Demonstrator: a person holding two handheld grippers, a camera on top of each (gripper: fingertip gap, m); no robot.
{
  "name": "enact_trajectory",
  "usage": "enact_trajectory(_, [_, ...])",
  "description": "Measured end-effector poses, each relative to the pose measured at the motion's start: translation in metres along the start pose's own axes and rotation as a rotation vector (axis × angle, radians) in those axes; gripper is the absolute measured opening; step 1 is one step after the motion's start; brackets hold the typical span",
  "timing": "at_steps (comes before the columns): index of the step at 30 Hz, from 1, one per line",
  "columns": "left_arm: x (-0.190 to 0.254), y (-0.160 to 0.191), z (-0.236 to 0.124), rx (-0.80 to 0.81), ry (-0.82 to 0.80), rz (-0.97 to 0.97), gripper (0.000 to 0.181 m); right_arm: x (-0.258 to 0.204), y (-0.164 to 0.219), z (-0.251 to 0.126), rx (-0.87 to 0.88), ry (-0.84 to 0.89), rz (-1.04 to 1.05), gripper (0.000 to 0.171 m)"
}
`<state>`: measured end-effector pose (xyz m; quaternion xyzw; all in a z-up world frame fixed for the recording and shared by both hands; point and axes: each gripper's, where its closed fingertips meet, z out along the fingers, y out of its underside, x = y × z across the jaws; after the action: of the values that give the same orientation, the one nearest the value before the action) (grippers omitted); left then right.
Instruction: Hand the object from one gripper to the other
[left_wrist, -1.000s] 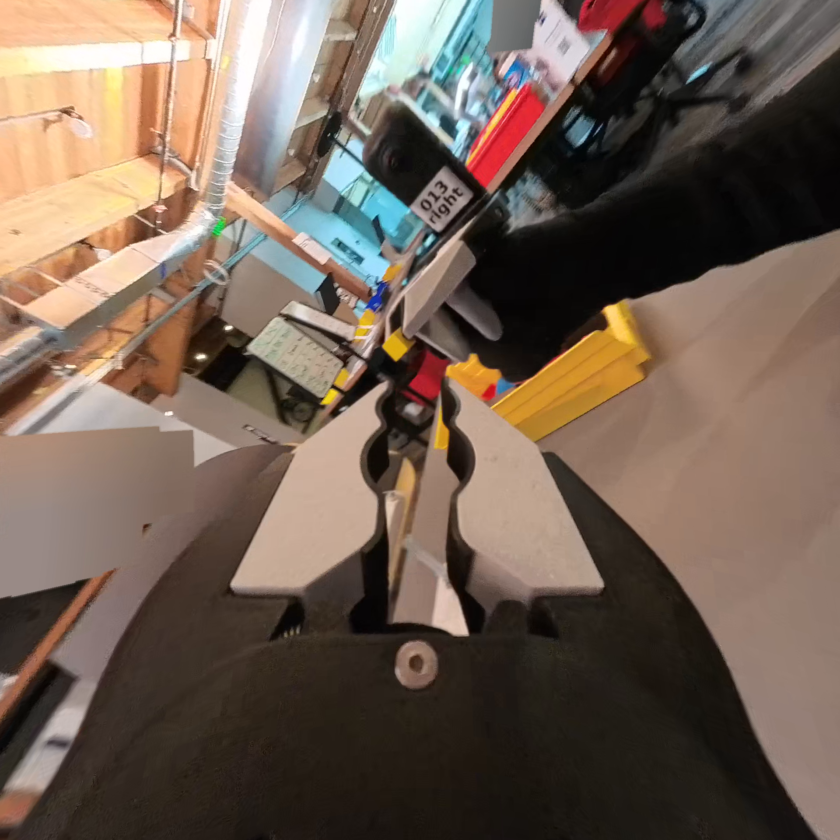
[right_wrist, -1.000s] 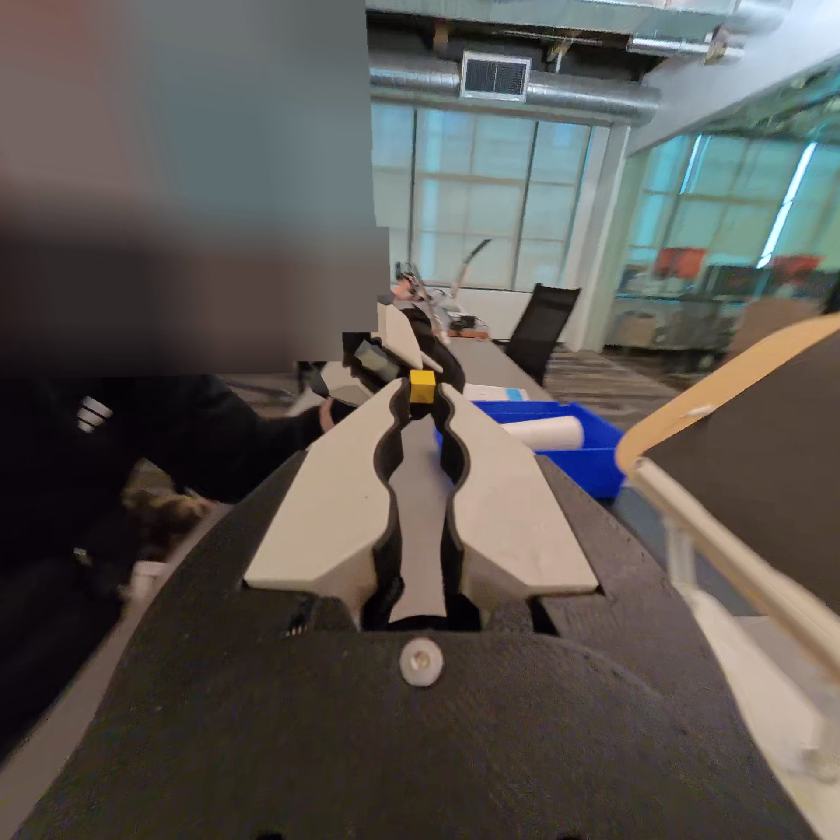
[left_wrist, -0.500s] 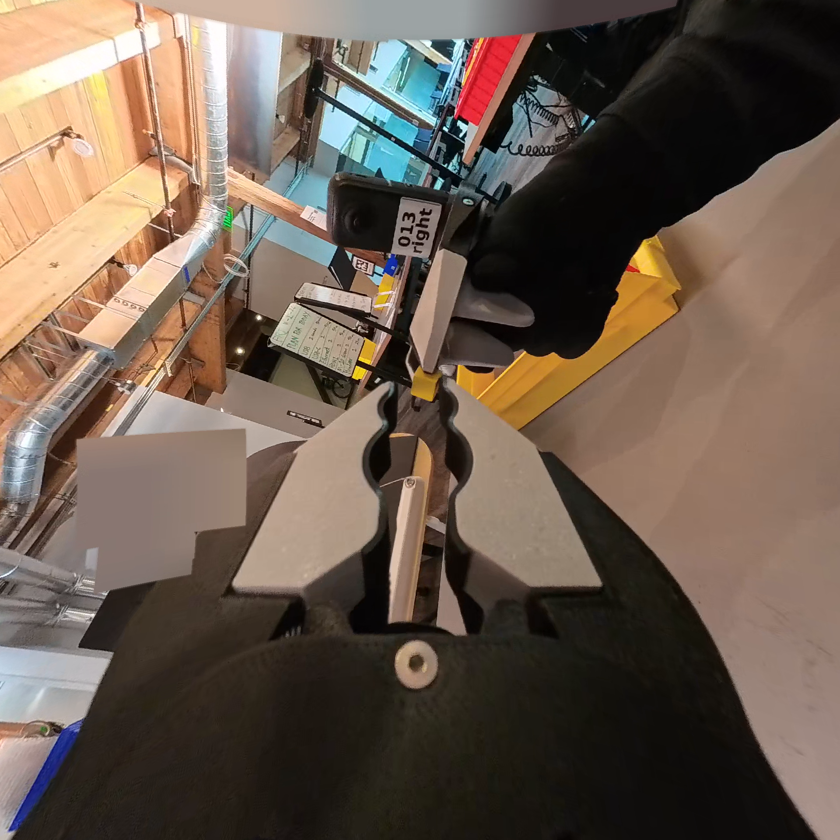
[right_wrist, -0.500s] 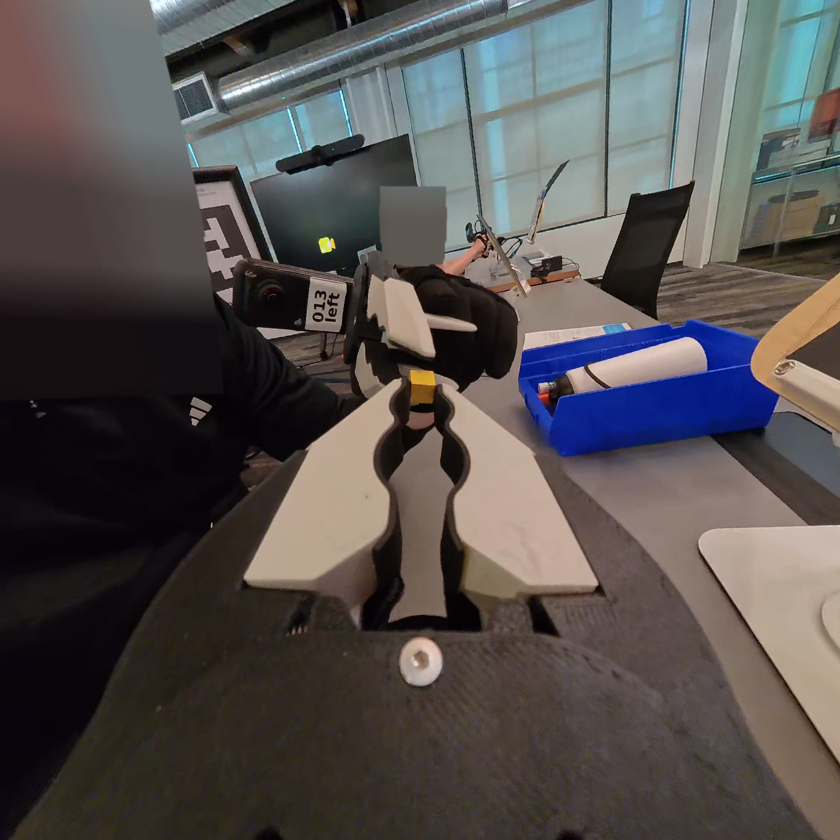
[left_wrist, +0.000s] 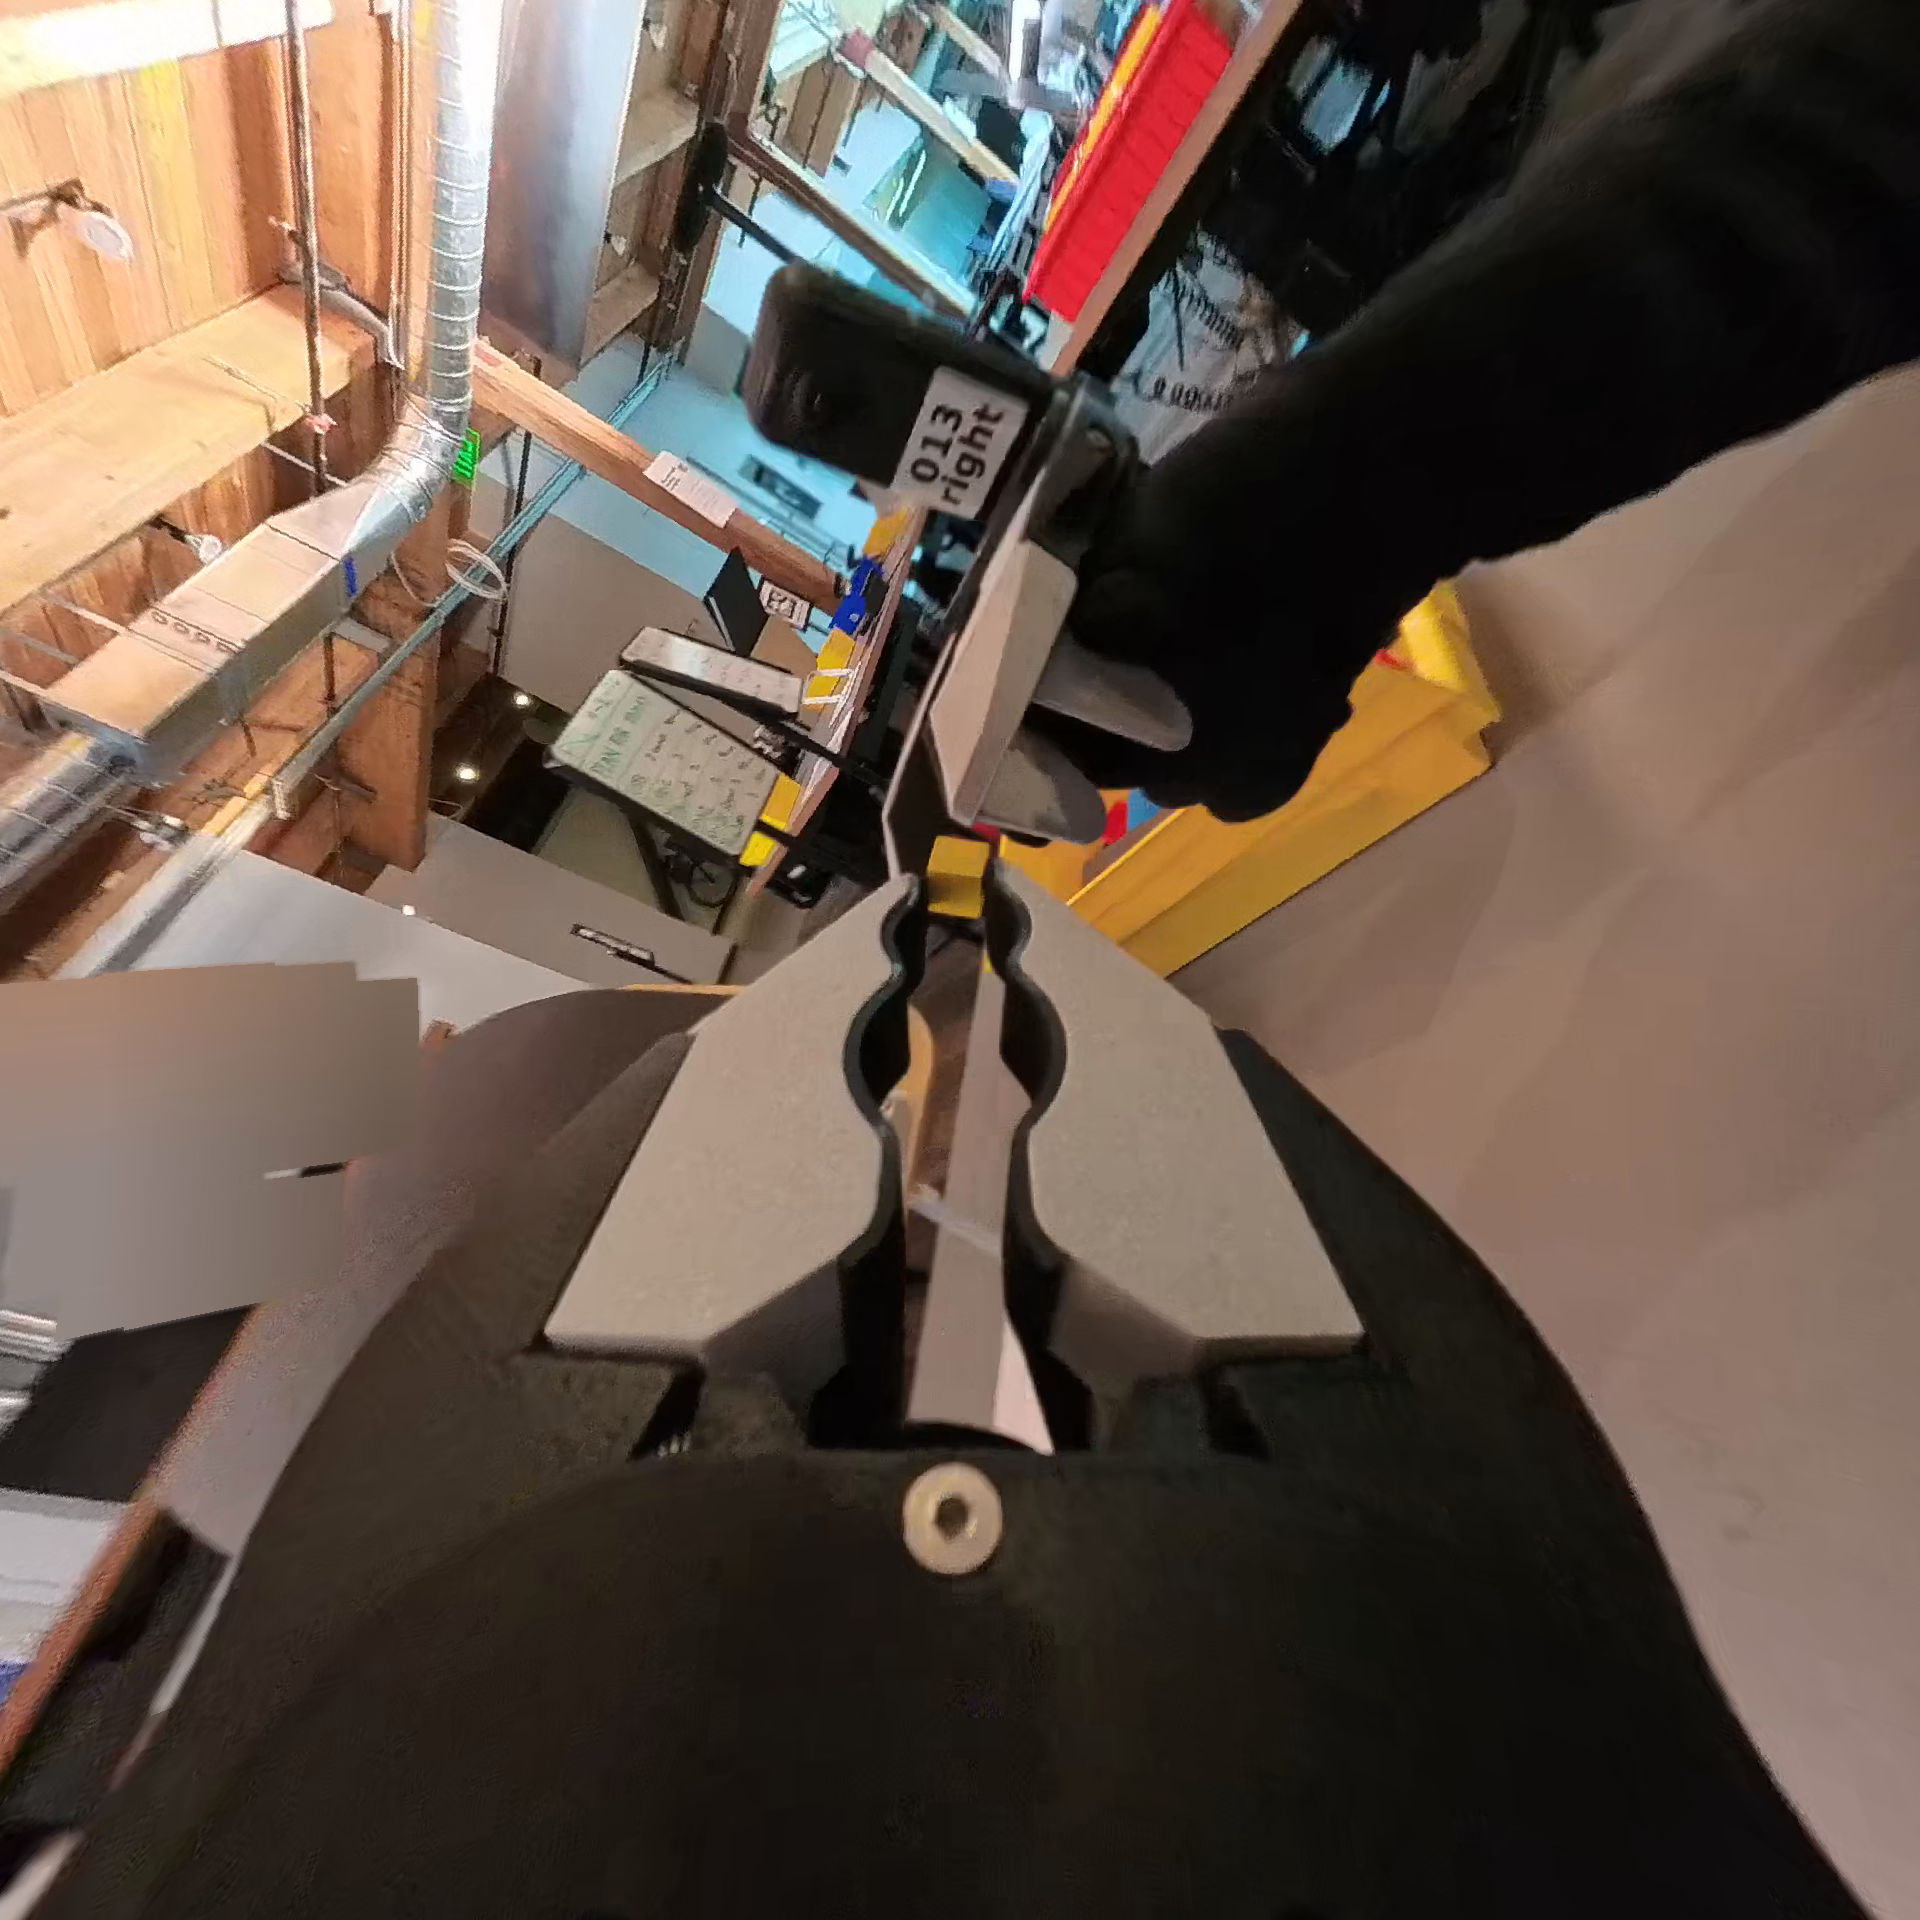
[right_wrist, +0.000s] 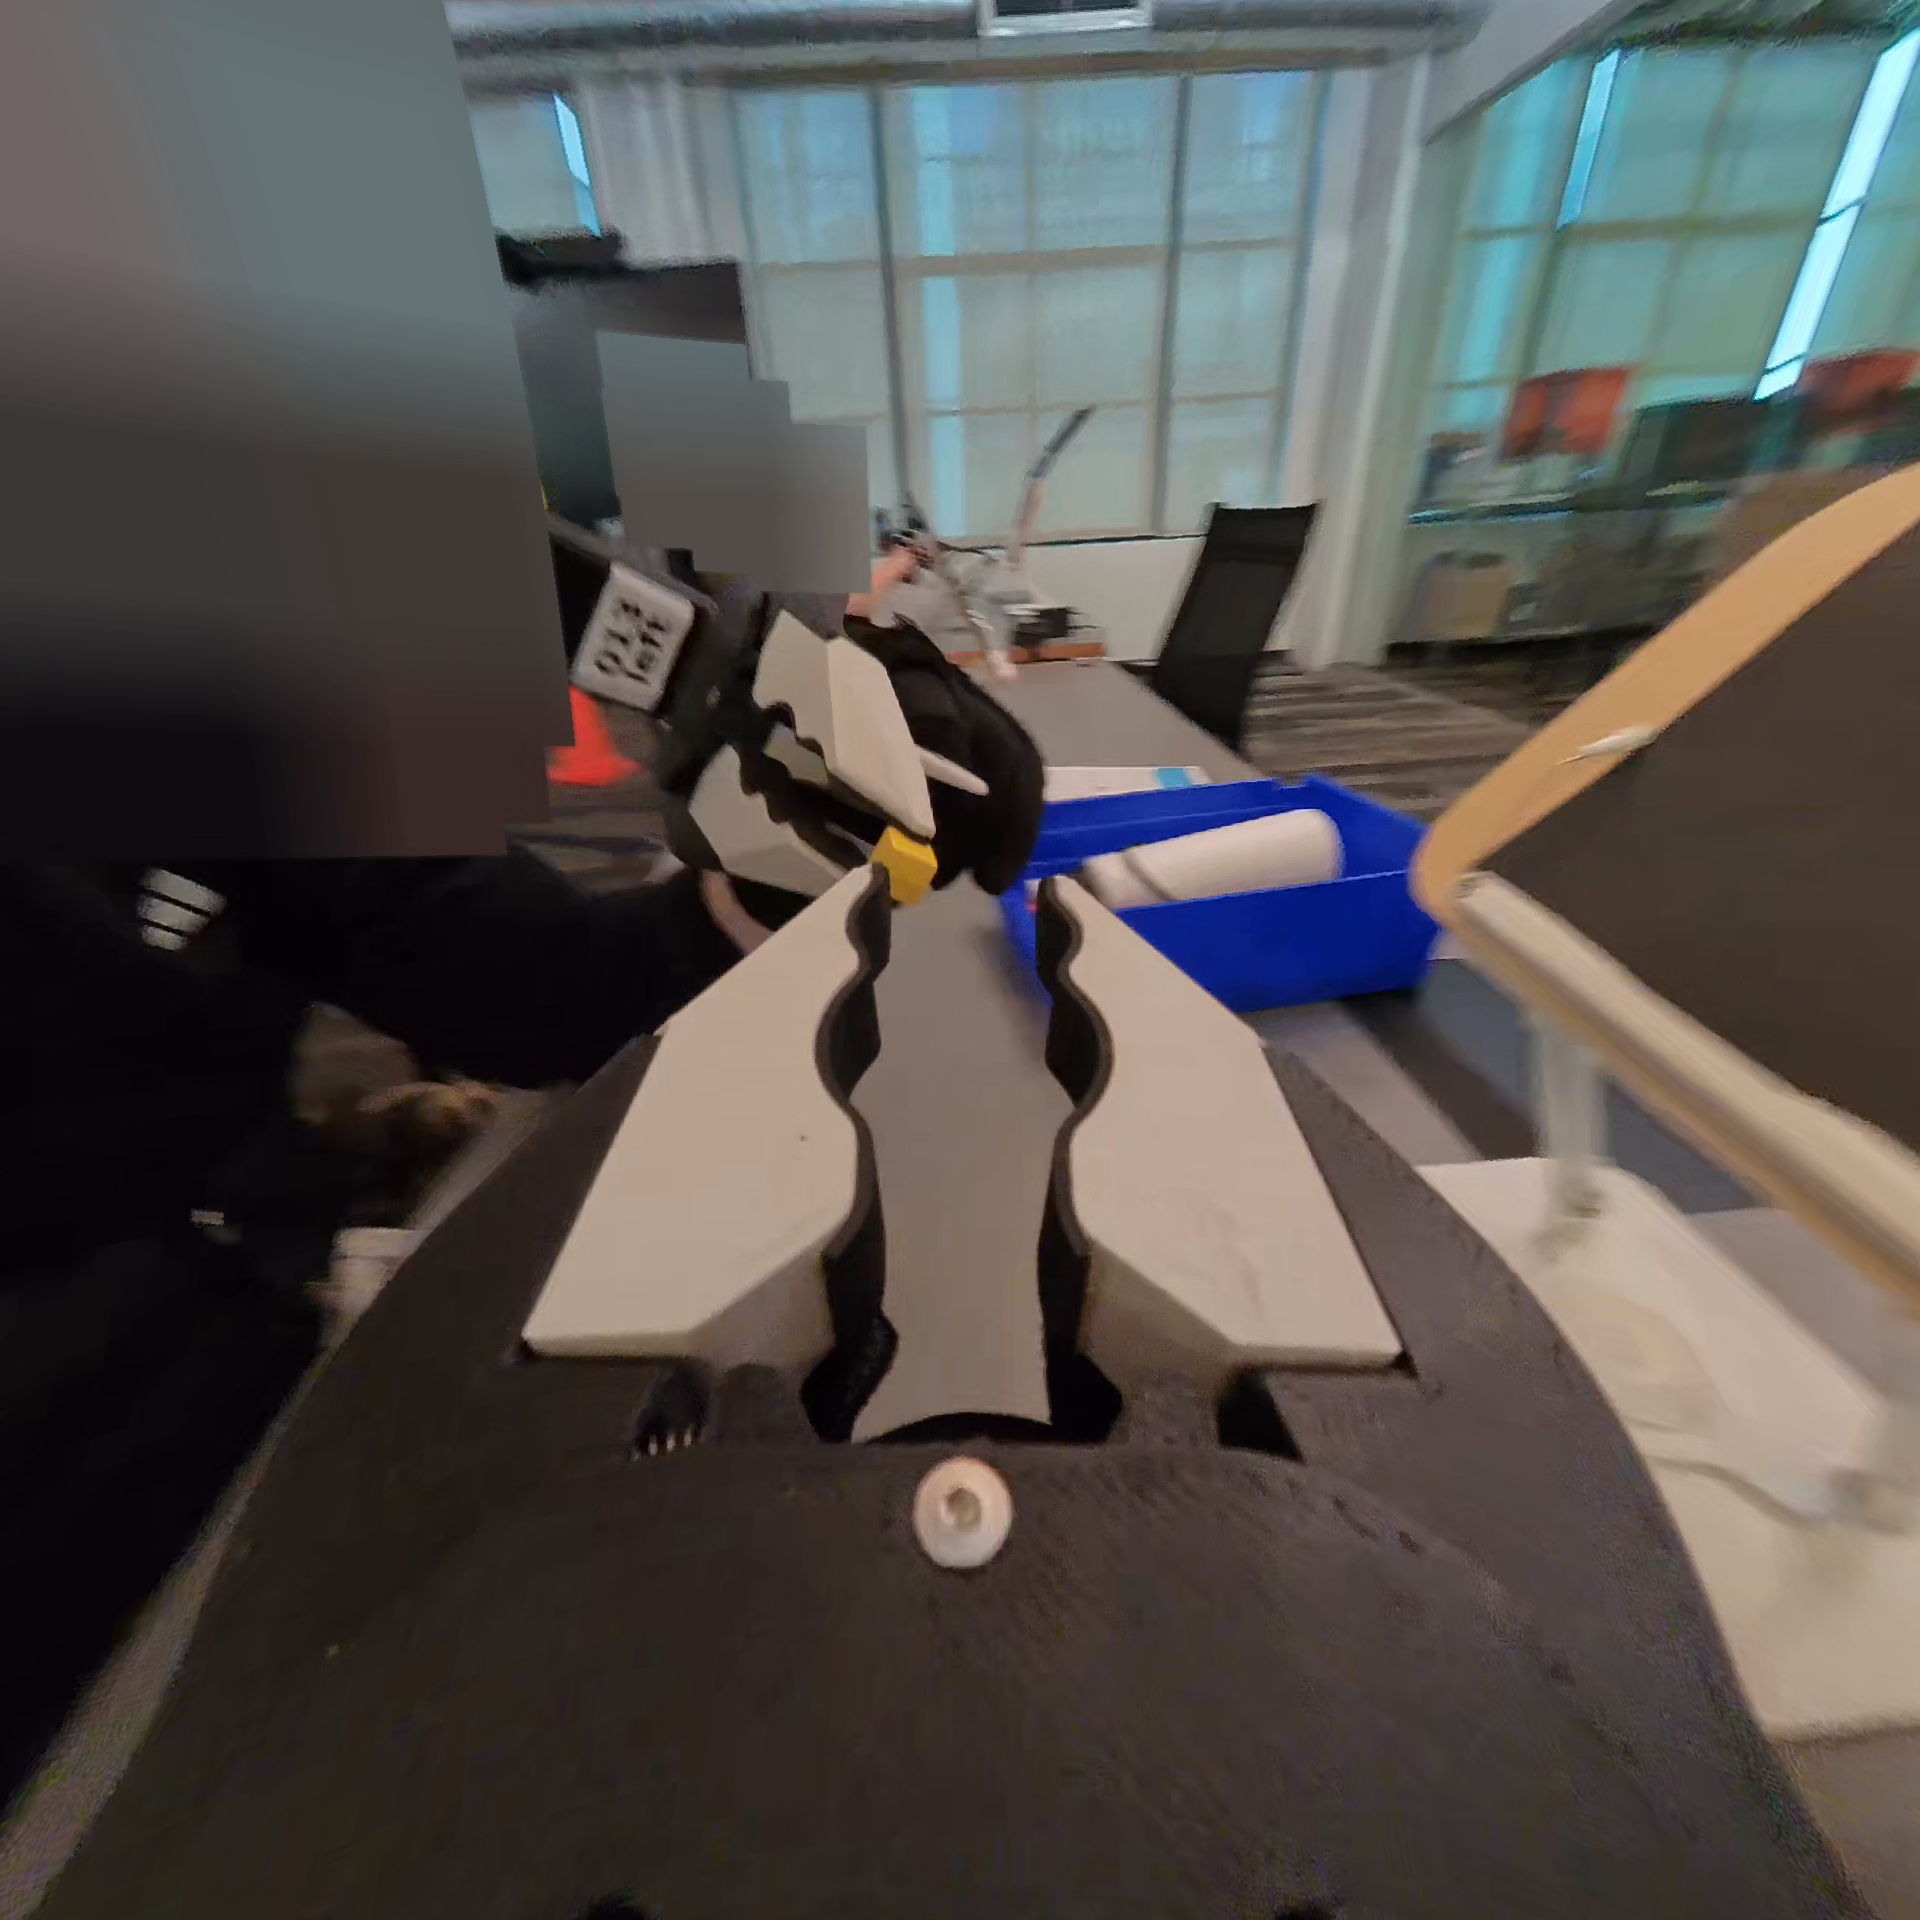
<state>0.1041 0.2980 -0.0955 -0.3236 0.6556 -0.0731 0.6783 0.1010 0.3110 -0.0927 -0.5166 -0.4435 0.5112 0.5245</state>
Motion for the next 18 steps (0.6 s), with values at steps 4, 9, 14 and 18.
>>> enact_trajectory(4, [-0.012,0.003,-0.004,0.063,0.027,-0.220,0.009,0.000,-0.013,-0.005,-0.055,0.204,-0.378,0.033])
enact_trajectory(9, [-0.021,0.007,-0.008,0.151,0.147,-0.573,0.009,-0.003,-0.011,0.002,-0.290,0.398,-0.942,0.051])
enact_trajectory(14, [-0.018,0.004,-0.011,0.251,0.336,-0.907,0.008,-0.001,-0.008,0.019,-0.405,0.494,-1.255,0.074])
enact_trajectory(18, [-0.020,-0.002,-0.011,0.366,0.430,-1.114,0.009,0.009,-0.007,0.030,-0.423,0.579,-1.376,0.086])
